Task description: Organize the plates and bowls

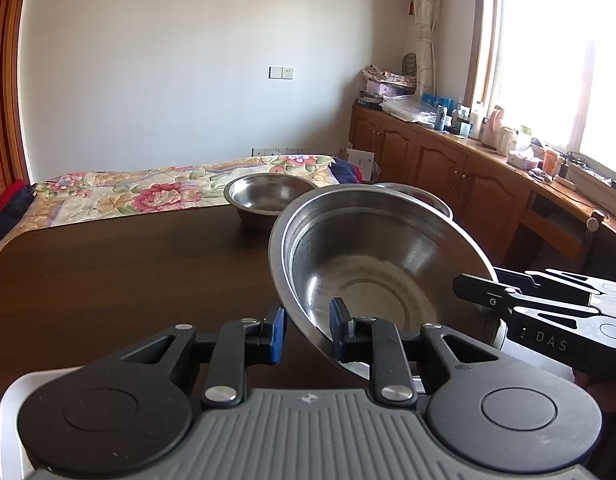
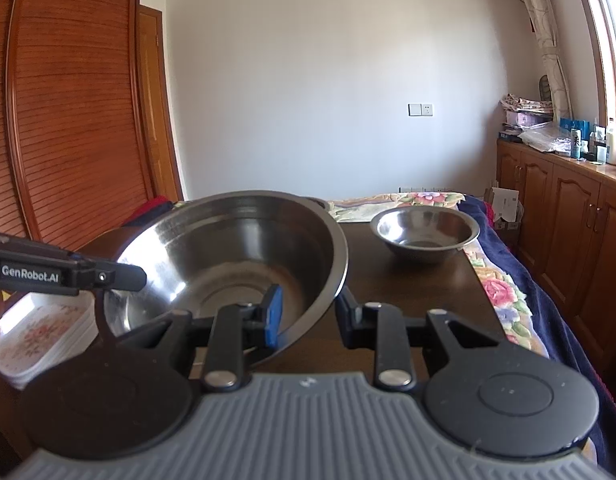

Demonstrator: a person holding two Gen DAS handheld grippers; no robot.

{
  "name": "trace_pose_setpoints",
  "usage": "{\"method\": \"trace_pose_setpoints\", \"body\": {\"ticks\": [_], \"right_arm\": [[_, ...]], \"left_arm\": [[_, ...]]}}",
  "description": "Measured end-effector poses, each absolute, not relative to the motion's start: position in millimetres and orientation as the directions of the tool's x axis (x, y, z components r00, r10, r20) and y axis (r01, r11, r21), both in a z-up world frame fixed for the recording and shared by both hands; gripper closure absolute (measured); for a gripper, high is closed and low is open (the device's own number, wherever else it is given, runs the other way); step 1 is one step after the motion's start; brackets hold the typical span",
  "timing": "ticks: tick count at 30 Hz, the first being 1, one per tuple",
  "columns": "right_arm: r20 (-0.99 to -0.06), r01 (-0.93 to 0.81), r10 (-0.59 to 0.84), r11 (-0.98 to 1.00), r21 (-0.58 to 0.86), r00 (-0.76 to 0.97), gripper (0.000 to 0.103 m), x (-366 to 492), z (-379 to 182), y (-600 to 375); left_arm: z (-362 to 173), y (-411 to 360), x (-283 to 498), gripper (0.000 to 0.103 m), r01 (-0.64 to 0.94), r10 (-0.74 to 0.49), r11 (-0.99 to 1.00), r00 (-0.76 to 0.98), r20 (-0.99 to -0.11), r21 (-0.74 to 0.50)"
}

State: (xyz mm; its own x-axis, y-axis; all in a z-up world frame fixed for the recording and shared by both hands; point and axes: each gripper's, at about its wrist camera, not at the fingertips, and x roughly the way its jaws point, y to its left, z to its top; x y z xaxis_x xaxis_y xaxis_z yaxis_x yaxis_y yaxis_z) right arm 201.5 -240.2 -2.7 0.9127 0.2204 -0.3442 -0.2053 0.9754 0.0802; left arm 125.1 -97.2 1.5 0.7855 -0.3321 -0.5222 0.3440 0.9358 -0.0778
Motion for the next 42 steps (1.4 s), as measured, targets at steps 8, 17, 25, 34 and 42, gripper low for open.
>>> {"method": "trace_pose_setpoints", "body": {"ticks": [8, 17, 25, 34, 42], "right_arm": [[-0.364, -0.21, 0.229, 0.973, 0.09, 0.903, 0.072, 183, -12, -232], [-0.38, -0.211, 0.228, 0.974, 0.087, 0.896, 0.072, 166, -15, -223], [-0.389, -0.193, 0.211, 0.977, 0.086, 0.897, 0.072, 152, -18, -217], [-0.403, -0.177, 0.191, 0.982, 0.073, 0.895, 0.072, 145, -18, -215], [-0.41, -0.175, 0.19, 0.982, 0.075, 0.892, 0.072, 147, -21, -215]], "left_arm": [[-5, -86, 104, 0.078, 0.353, -0.339, 0.932, 0.775, -0.534, -0.08], [-13, -72, 83, 0.078, 0.355, -0.352, 0.929, 0.763, -0.543, -0.104], [-15, -64, 73, 0.078, 0.374, -0.372, 0.921, 0.754, -0.542, -0.111], [-19, -63, 64, 0.077, 0.389, -0.384, 0.914, 0.749, -0.54, -0.111], [-23, -63, 70, 0.077, 0.383, -0.38, 0.916, 0.741, -0.554, -0.116]]}}
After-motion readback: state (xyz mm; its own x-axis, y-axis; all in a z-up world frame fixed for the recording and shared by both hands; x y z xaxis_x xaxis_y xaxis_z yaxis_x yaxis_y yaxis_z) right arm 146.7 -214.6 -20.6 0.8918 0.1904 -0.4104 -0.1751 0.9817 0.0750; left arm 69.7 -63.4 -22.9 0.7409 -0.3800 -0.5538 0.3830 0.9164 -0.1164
